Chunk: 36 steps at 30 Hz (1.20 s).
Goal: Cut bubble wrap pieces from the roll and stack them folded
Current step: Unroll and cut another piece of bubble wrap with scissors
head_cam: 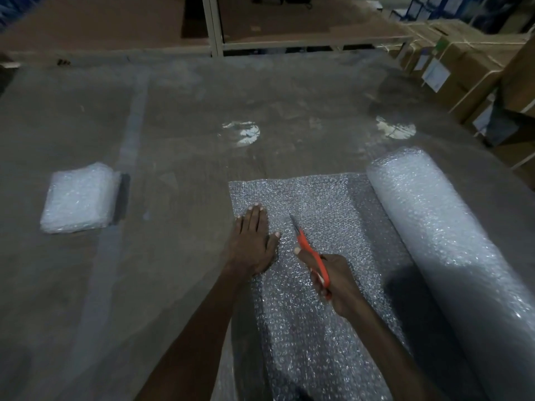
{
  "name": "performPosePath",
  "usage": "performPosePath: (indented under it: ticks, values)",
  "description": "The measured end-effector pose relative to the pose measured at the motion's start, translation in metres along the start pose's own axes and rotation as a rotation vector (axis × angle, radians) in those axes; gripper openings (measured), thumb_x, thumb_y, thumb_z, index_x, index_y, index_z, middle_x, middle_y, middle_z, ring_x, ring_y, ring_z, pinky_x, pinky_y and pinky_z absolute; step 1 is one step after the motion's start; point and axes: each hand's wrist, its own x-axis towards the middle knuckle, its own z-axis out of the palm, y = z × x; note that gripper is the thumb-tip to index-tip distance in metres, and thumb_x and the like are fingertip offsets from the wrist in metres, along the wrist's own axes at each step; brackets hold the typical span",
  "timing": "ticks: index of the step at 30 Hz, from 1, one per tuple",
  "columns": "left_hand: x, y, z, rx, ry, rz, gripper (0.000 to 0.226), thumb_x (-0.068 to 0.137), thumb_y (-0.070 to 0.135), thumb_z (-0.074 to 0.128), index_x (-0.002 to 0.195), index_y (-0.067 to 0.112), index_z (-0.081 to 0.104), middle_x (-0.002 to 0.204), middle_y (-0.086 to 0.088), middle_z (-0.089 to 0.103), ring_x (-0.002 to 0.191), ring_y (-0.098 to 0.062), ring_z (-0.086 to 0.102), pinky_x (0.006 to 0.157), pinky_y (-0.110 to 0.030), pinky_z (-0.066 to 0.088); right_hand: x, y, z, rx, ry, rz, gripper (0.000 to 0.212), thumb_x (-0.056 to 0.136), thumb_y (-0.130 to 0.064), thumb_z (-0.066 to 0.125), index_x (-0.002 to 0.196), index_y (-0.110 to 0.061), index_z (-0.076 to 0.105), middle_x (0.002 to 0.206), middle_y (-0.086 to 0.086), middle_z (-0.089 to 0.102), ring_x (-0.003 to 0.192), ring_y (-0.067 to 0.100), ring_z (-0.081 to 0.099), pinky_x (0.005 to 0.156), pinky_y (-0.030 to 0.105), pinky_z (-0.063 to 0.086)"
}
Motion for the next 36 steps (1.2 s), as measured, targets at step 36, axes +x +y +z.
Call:
performPosePath:
  ticks: [36]
  values:
    - [0.0,0.0,-0.004,0.015,-0.033,-0.001,0.077,0.1,0.057,0.005,0.159,0.008,0.003,0.167,-0.012,-0.003,0.154,-0.026,-0.006,0.125,-0.045,-0.002,0.017,-0.013,0.008,0.004,-0.015,-0.019,0.034,0.081,-0.033,0.084,0.07,-0.01,0.062,0.05,0.002,0.055,0.035,0.01,0.041,0.036,0.019,0.029]
